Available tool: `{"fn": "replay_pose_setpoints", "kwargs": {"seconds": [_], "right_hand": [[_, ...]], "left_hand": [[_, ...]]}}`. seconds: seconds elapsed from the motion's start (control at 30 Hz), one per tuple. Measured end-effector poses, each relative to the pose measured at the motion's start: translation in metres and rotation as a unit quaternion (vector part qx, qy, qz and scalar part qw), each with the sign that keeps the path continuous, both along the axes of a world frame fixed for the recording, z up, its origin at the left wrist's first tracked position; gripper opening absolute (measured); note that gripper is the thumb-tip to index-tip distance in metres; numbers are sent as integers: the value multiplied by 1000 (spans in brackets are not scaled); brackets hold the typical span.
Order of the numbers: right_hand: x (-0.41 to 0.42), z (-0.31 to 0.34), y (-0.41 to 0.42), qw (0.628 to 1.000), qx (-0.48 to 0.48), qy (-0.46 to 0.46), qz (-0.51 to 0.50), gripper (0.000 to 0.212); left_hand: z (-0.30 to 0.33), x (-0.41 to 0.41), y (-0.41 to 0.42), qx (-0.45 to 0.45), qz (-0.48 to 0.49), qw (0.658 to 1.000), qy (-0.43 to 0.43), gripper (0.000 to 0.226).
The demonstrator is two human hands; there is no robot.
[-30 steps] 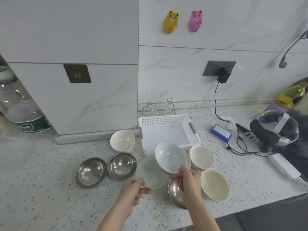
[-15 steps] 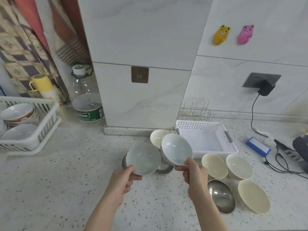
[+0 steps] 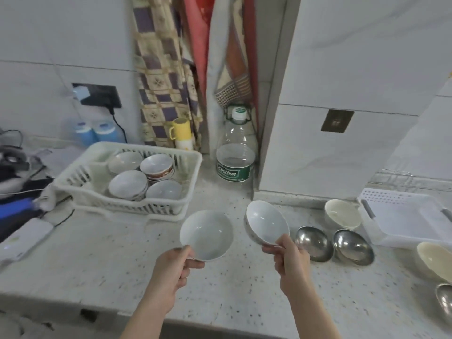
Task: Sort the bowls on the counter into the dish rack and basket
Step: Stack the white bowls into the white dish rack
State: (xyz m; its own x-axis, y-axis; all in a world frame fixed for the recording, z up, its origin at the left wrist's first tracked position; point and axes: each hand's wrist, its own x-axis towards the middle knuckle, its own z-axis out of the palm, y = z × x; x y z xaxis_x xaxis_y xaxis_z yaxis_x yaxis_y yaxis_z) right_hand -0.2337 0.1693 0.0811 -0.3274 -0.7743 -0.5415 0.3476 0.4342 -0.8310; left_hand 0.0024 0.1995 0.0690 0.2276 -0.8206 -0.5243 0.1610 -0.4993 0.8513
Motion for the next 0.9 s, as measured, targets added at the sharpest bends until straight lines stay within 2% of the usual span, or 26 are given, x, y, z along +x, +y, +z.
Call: {"fn": "replay_pose_setpoints", "kwargs": {"seconds": [0.2,0.37,0.57,0.73,0.9], "right_hand": [[75,4,-14,999,-1,27,40,10],[114,7,-48,991,-49,91,80,16],[161,9,-115,955,-136,213,156,19],[198,-6,-166,925,-111,277,236,14],[223,-19,-180,904,-90,309,281,12]], "left_hand": [[10,82,-4,-8,43,999,-13,16],[16,123,-27,-28,85,996,-7,16],[20,166,-71,-35,120,992,-18,17],[18,199,-109,-35,147,988,-19,17],[18,219,-134,-27,157,987,-18,16]]}}
